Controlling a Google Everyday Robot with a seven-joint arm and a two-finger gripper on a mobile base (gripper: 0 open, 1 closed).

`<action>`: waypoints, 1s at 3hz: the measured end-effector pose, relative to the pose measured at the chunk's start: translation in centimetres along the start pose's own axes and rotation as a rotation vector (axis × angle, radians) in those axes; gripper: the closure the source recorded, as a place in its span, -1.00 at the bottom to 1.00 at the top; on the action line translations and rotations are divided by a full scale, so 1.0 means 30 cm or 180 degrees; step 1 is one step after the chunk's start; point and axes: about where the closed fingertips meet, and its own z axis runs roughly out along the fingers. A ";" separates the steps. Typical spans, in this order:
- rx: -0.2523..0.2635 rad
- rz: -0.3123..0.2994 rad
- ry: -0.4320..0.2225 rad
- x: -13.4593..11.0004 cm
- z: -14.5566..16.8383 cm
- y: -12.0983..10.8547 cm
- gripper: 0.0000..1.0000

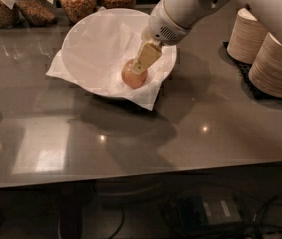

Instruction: Pick apple from white bowl

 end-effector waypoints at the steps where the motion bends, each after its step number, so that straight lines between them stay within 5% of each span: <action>1: -0.0110 0.0048 -0.0009 0.015 0.057 0.010 -0.28; 3: -0.0242 0.0111 0.0001 0.041 0.152 0.008 -0.34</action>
Offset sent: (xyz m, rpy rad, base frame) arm 0.0129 0.0120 -0.0470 0.0244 0.0910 0.0114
